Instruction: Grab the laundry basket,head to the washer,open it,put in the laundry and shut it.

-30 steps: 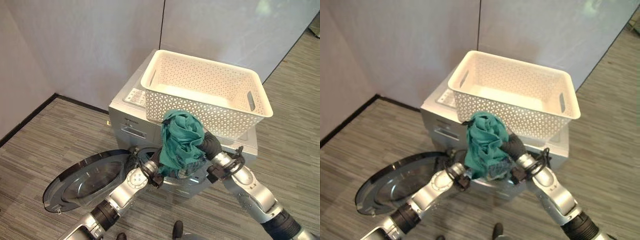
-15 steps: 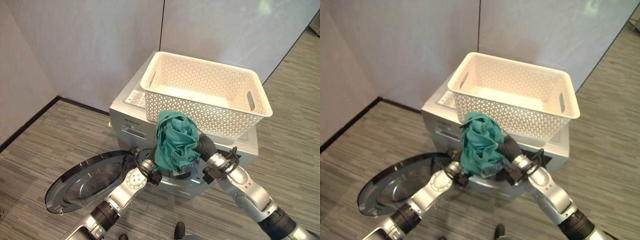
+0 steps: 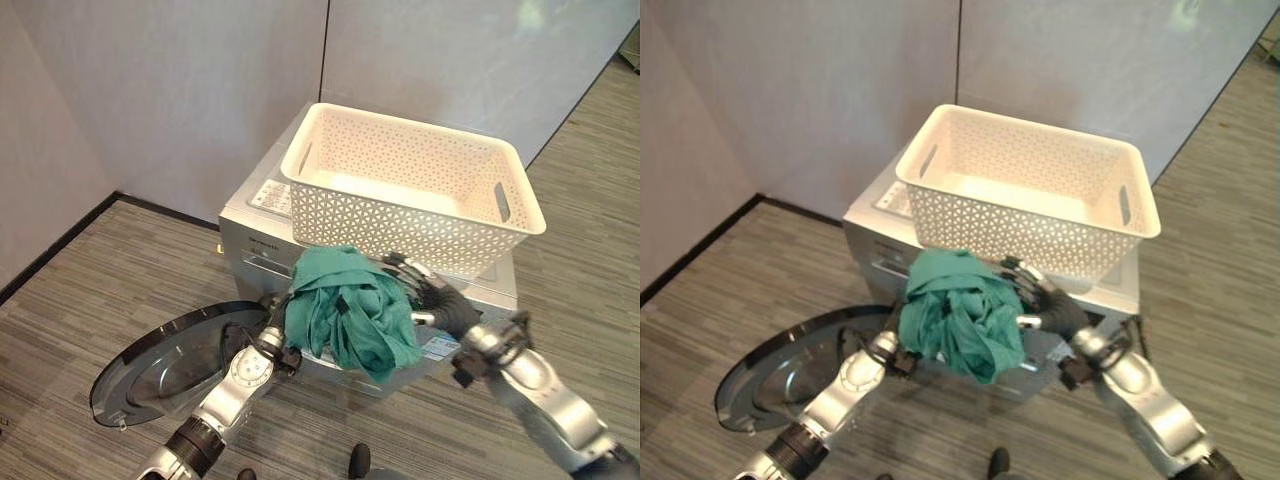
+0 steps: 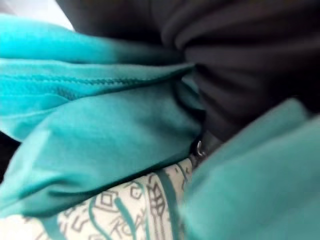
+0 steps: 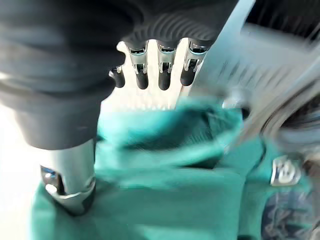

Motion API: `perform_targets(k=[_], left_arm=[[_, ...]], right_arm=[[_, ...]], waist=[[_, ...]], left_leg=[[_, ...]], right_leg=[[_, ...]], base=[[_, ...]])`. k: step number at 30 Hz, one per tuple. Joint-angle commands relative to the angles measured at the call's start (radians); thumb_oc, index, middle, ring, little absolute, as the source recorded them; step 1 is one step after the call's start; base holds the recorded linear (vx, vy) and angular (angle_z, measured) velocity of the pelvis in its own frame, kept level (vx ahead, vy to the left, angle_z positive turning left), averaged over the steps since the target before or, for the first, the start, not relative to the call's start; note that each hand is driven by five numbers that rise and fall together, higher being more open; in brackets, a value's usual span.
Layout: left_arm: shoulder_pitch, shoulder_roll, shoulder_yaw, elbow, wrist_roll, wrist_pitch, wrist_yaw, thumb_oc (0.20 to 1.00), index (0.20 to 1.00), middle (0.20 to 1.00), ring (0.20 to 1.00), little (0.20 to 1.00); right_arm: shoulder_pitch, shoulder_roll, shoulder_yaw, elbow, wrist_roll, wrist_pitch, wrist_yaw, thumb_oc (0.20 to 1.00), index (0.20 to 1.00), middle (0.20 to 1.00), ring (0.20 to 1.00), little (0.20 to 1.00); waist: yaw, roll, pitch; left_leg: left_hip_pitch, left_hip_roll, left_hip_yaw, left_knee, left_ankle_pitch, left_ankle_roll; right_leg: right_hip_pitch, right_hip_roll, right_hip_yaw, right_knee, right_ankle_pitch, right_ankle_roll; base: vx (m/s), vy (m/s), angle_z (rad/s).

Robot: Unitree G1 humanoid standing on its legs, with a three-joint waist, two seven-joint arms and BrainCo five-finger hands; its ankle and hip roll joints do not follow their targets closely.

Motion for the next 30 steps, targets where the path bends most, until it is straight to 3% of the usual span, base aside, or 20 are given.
perform_targets(k=[1,7,14,15,16,17,19,24,30], left_arm=[[-0.047,-0.005,0.014,-0.021,-0.055,-0.083,-0.039,0.2,0.2,0.2,0.2,0.2],[-0.01,0.017,0.042,-0.037,-0.068,-0.087,-0.063,0.2,0.2,0.2,0.2,0.2],[0.015,0.021,0.081,-0.037,-0.099,-0.095,-0.08,0.2,0.2,0.2,0.2,0.2],[0.03,0.019,0.101,-0.034,-0.12,-0.096,-0.087,0.2,0.2,0.2,0.2,0.2],[0.03,0.019,0.101,-0.034,-0.12,-0.096,-0.087,0.2,0.2,0.2,0.2,0.2],[0.046,0.018,0.116,-0.031,-0.131,-0.094,-0.094,0.2,0.2,0.2,0.2,0.2],[0.065,0.016,0.131,-0.024,-0.135,-0.094,-0.102,0.2,0.2,0.2,0.2,0.2],[0.07,0.006,0.142,-0.011,-0.14,-0.084,-0.102,0.2,0.2,0.2,0.2,0.2],[0.053,-0.022,0.127,0.016,-0.15,-0.078,-0.107,0.2,0.2,0.2,0.2,0.2]], right_arm=[[0.025,-0.069,-0.118,-0.117,0.098,-0.093,0.038,1.0,1.0,1.0,1.0,1.0],[0.115,-0.096,-0.28,-0.153,0.181,-0.122,0.077,1.0,1.0,1.0,1.0,1.0],[0.175,-0.033,-0.387,-0.064,0.218,-0.127,0.07,1.0,1.0,1.0,1.0,1.0],[0.192,0.025,-0.44,0.022,0.235,-0.138,0.062,1.0,1.0,1.0,1.0,1.0],[0.192,0.025,-0.44,0.022,0.235,-0.138,0.062,1.0,1.0,1.0,1.0,1.0],[0.197,0.113,-0.487,0.125,0.237,-0.154,0.028,1.0,1.0,1.0,1.0,1.0],[0.185,0.208,-0.516,0.278,0.187,-0.167,-0.04,1.0,1.0,1.0,1.0,1.0],[0.171,0.32,-0.539,0.491,0.223,-0.169,-0.078,1.0,1.0,1.0,1.0,1.0],[0.159,0.443,-0.489,0.927,0.171,-0.118,-0.124,1.0,1.0,1.0,1.0,1.0]], waist=[[-0.018,-0.026,-0.018],[-0.05,-0.032,-0.031],[-0.076,-0.032,-0.043],[-0.084,-0.031,-0.045],[-0.083,-0.031,-0.045],[-0.089,-0.027,-0.046],[-0.098,-0.022,-0.046],[-0.104,-0.016,-0.036],[-0.097,-0.006,-0.011]], left_leg=[[0.018,0.029,0.132,0.017,-0.071,0.017],[0.032,0.031,0.162,0.011,-0.078,0.017],[0.046,0.031,0.185,0.009,-0.083,0.017],[0.049,0.03,0.19,0.008,-0.083,0.017],[0.049,0.03,0.19,0.008,-0.083,0.017],[0.051,0.03,0.196,0.007,-0.085,0.018],[0.057,0.03,0.207,0.007,-0.089,0.021],[0.06,0.031,0.215,0.008,-0.089,0.022],[0.04,0.034,0.206,0.006,-0.074,0.013]], right_leg=[[0.019,-0.083,0.014,0.105,-0.146,0.073],[0.001,-0.074,0.054,0.106,-0.141,0.077],[-0.007,-0.063,0.091,0.097,-0.134,0.08],[-0.009,-0.059,0.096,0.095,-0.133,0.081],[-0.009,-0.059,0.096,0.095,-0.133,0.081],[-0.011,-0.058,0.1,0.092,-0.131,0.081],[-0.017,-0.057,0.112,0.089,-0.129,0.083],[-0.023,-0.051,0.117,0.092,-0.133,0.081],[-0.025,-0.049,0.102,0.08,-0.132,0.077]], base=[[0.0,0.0,0.0],[0.01,0.019,-0.13],[0.01,0.012,-0.2],[0.01,0.005,-0.11],[0.02,0.007,-0.08],[0.01,0.004,-0.05],[0.02,0.0,-0.06],[0.01,-0.015,-0.17],[0.0,-0.04,-0.02]])
